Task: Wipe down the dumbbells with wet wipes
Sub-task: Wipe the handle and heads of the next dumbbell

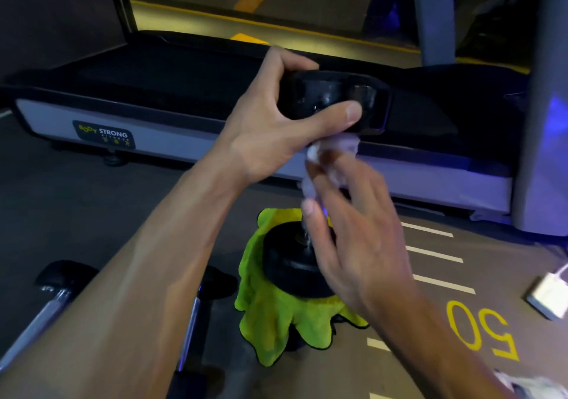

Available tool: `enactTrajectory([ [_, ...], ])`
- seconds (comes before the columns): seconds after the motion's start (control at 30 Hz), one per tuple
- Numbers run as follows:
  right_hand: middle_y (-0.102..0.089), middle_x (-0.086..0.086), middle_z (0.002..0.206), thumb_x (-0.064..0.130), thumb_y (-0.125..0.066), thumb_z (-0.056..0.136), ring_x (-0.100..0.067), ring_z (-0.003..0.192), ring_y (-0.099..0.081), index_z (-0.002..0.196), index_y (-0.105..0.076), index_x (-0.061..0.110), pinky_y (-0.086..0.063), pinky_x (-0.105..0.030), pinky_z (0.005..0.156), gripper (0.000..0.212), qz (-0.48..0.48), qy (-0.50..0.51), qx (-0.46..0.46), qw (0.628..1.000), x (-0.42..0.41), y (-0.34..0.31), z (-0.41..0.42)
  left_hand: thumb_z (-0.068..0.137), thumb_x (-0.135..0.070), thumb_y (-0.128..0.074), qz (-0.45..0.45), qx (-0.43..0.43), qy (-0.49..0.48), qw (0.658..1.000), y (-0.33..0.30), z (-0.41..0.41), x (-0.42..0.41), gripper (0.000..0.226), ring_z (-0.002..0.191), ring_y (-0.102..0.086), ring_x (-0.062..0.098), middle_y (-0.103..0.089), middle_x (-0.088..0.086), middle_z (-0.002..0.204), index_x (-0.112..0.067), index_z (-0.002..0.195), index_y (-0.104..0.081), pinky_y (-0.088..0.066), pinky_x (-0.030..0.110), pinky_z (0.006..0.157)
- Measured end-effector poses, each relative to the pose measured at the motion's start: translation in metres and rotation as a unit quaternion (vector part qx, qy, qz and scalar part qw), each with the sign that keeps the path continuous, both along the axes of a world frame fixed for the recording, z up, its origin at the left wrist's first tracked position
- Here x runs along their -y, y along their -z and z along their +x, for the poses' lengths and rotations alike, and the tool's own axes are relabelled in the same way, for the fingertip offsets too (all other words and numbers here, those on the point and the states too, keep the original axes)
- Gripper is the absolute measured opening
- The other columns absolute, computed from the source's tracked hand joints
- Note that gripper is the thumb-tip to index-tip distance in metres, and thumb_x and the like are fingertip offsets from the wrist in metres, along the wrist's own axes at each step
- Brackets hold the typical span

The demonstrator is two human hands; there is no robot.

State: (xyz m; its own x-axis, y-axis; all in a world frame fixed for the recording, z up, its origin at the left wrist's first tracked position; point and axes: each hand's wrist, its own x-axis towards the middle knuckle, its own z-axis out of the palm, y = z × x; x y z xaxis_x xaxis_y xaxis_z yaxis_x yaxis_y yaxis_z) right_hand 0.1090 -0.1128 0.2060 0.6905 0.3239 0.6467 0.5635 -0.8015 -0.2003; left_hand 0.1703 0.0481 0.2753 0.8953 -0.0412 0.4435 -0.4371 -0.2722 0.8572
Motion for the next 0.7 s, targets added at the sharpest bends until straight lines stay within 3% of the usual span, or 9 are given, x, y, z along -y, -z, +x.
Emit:
enactTrajectory([
  [0.1,-0.056,0.002,0.139,0.037,-0.043,0.105,-0.021,0.126,-0.051,0.132,-0.064,0.015,-0.041,-0.036,0.109,0.041,-0.069,-0.028,-0.051,0.996,0.007,0.028,-0.026,0.073,-0.058,-0.087,-0.002,-0.010,0.001,1.000,0.000,0.001,0.001,0.066,0.095,-0.064,-0.002,-0.067,-0.012,0.108,-0.028,0.122,-0.055,-0.050,0.013,0.079],
  [0.17,-0.060,0.007,0.131,0.042,-0.041,0.105,-0.018,0.121,-0.053,0.124,-0.068,0.019,-0.043,-0.034,0.105,0.040,-0.066,-0.014,-0.070,0.995,0.006,0.031,-0.034,0.076,-0.054,-0.088,0.000,-0.011,0.001,1.000,0.001,0.001,0.001,0.063,0.093,-0.064,-0.003,-0.067,-0.013,0.108,-0.027,0.123,-0.055,-0.049,0.012,0.077],
  [0.3,-0.065,0.005,0.121,0.052,-0.032,0.105,-0.021,0.114,-0.057,0.109,-0.072,0.017,-0.047,-0.038,0.096,0.053,-0.087,0.033,-0.101,0.990,-0.015,0.021,-0.037,0.070,-0.060,-0.086,-0.007,-0.002,-0.002,1.000,0.001,-0.001,0.002,0.068,0.096,-0.064,0.000,-0.068,-0.012,0.108,-0.027,0.122,-0.056,-0.050,0.015,0.080],
  [0.43,-0.065,0.007,0.117,0.056,-0.020,0.105,-0.019,0.113,-0.054,0.103,-0.073,0.021,-0.045,-0.036,0.094,0.063,-0.120,0.059,-0.151,0.979,-0.026,0.013,-0.038,0.076,-0.049,-0.088,0.004,-0.009,0.007,1.000,-0.001,-0.003,-0.003,0.061,0.093,-0.062,-0.004,-0.067,-0.011,0.109,-0.025,0.122,-0.057,-0.049,0.011,0.077],
  [0.6,-0.062,0.014,0.100,0.051,-0.020,0.104,-0.011,0.096,-0.051,0.094,-0.069,0.024,-0.045,-0.031,0.087,0.057,-0.021,0.030,-0.193,0.981,-0.004,0.000,-0.041,0.075,-0.049,-0.089,0.000,-0.004,-0.001,1.000,-0.001,-0.003,-0.004,0.059,0.096,-0.063,0.001,-0.069,-0.007,0.111,-0.025,0.120,-0.058,-0.048,0.012,0.077],
  [0.7,-0.067,0.012,0.090,0.051,-0.019,0.103,-0.013,0.087,-0.055,0.092,-0.070,0.025,-0.045,-0.039,0.081,0.058,0.033,0.044,-0.211,0.976,0.015,-0.002,-0.037,0.076,-0.047,-0.090,-0.007,-0.008,0.004,1.000,-0.001,-0.004,-0.002,0.060,0.097,-0.064,0.000,-0.068,-0.007,0.111,-0.025,0.120,-0.058,-0.049,0.013,0.079],
])
